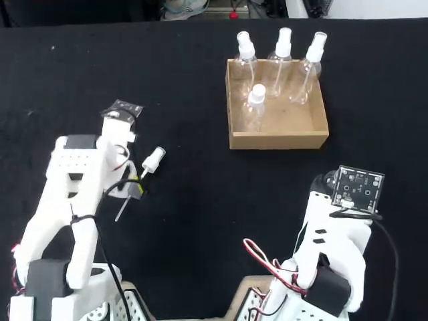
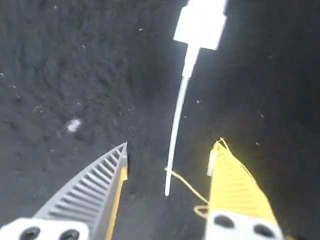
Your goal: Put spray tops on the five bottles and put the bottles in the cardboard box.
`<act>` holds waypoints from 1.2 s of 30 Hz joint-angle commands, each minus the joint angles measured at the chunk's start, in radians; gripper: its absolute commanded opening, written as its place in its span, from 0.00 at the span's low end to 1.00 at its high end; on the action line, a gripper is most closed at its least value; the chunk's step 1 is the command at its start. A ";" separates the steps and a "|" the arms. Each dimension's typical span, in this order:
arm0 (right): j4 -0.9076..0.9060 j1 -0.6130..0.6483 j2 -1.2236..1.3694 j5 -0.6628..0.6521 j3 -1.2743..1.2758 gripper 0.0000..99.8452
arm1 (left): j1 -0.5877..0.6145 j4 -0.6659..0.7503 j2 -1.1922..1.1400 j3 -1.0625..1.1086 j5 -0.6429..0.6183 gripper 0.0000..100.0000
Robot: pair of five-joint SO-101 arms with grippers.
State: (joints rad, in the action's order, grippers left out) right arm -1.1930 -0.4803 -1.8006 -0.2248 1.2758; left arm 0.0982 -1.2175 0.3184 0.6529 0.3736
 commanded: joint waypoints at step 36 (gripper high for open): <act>0.012 0.015 -0.090 0.011 -0.013 0.02 | -0.180 0.239 -0.413 -0.321 0.071 0.26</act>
State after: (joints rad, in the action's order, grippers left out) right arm -1.1930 -0.4803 -1.8006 -0.2248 1.2758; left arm -0.0875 -0.9828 -0.0806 0.4058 0.4519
